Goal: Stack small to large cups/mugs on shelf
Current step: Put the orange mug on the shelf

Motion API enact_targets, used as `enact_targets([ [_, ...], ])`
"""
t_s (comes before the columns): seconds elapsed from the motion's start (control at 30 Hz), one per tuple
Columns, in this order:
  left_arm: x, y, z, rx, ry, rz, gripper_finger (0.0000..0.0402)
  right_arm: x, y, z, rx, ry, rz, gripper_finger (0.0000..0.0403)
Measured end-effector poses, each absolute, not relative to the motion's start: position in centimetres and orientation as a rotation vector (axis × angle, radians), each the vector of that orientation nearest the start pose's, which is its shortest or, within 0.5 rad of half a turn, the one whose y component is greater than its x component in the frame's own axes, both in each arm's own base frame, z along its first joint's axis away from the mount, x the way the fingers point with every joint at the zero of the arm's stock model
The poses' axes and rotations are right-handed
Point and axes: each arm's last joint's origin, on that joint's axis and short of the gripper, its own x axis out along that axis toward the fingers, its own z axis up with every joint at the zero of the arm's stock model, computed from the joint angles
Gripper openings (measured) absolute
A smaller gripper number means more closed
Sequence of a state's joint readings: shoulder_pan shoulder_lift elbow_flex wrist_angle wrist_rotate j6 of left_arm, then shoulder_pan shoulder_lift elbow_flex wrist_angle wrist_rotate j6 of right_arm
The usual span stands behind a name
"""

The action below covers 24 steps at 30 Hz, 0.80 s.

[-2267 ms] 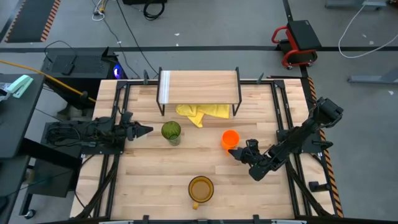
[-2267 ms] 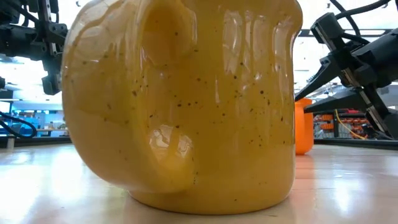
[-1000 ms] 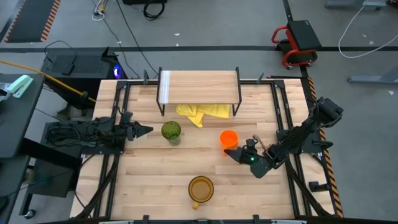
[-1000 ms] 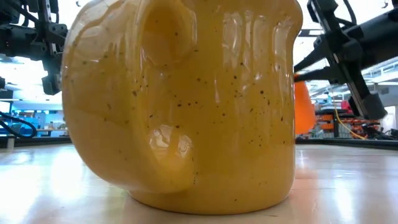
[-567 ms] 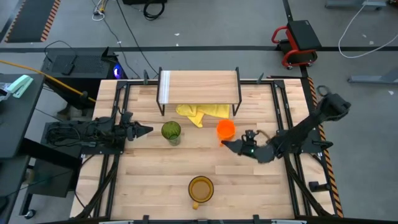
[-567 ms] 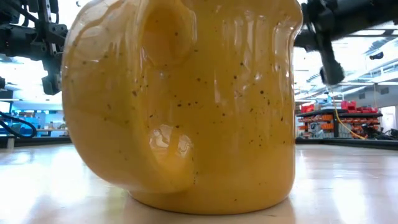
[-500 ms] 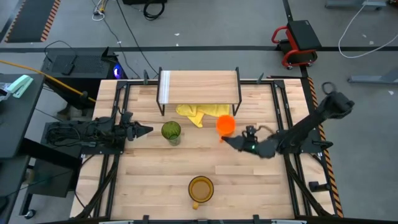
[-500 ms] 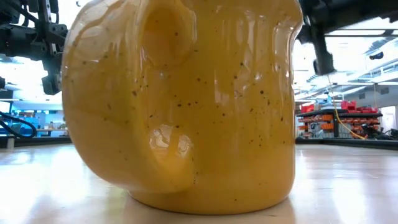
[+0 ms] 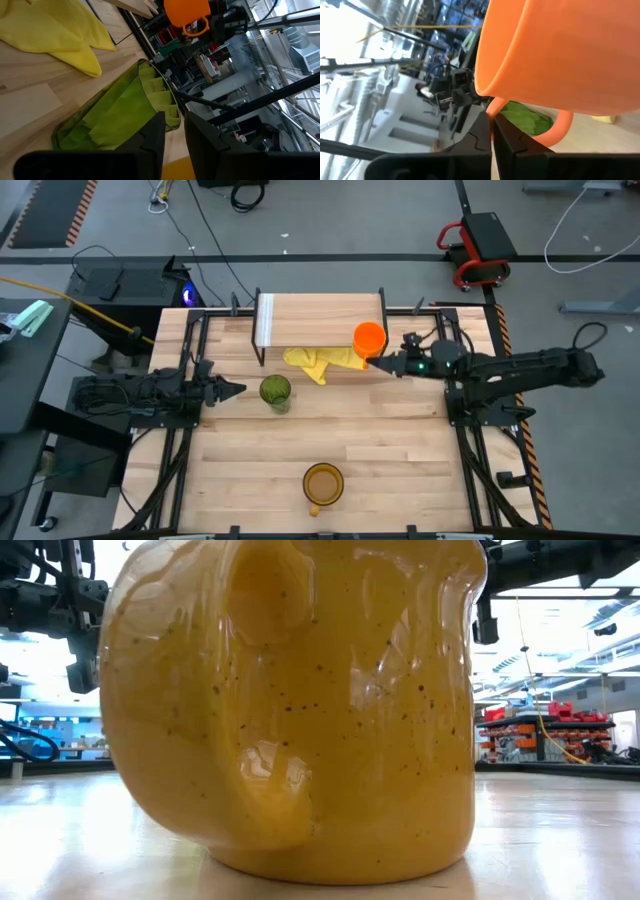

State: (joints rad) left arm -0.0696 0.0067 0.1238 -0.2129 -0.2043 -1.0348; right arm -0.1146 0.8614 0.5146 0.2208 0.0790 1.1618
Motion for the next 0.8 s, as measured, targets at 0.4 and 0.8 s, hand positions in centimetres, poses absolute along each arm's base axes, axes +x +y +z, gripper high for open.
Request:
enact_targets([
  [0.4,8.8,0.0,18.4,-1.020,0.019,0.174,0.0078,21.6,-8.6,30.4,1.074,0.142,-0.193,0.0003],
  [0.8,8.8,0.0,18.4,-1.019,0.018,0.173,0.0079,22.0,-8.5,30.2,1.100,0.158,-0.137,0.0002],
])
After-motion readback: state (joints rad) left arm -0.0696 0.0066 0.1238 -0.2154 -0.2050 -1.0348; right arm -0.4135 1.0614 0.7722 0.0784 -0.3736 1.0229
